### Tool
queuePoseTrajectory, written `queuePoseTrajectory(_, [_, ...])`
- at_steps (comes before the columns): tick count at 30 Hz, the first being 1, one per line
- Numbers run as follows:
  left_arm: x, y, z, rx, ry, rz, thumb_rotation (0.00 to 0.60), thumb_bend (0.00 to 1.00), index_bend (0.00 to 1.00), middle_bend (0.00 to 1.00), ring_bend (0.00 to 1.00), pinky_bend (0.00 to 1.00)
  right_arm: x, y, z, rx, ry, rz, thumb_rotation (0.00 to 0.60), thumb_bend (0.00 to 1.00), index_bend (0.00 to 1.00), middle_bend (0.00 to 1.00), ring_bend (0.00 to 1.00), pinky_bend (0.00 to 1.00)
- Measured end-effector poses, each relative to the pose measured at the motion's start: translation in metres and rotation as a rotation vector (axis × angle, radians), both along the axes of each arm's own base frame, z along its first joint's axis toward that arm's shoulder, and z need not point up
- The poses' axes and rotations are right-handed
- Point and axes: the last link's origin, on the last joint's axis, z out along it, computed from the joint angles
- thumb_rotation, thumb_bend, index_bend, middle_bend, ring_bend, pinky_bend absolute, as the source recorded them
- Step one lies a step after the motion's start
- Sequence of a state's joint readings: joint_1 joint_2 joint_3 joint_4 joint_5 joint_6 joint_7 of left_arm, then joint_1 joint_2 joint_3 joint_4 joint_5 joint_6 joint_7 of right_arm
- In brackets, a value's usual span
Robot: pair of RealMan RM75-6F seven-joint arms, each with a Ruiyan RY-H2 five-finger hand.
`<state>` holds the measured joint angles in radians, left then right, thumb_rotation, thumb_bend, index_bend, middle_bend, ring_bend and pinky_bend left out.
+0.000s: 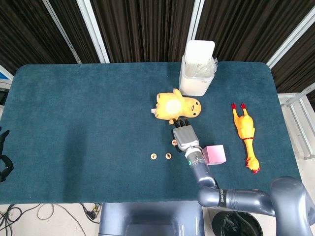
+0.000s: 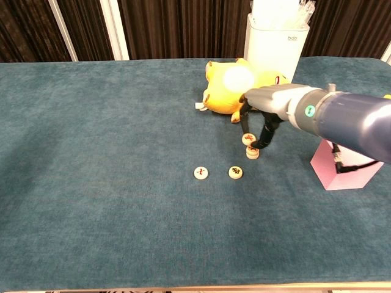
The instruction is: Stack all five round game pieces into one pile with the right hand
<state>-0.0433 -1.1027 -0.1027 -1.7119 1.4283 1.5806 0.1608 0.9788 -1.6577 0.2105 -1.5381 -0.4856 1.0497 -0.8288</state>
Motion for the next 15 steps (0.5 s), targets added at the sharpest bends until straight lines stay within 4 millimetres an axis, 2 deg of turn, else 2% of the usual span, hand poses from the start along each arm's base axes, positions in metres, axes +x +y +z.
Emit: queuePoseTrajectory(15, [0.0003, 0.0003, -0.0006, 0.002, 0.000, -0.001, 0.600, 0.82, 0.11, 0.00, 0.00, 0.02, -0.0071, -0.0005, -0.0072, 0.010, -0.002, -0.021, 0.600, 0.40, 0.53, 0.00, 0.00, 0.00])
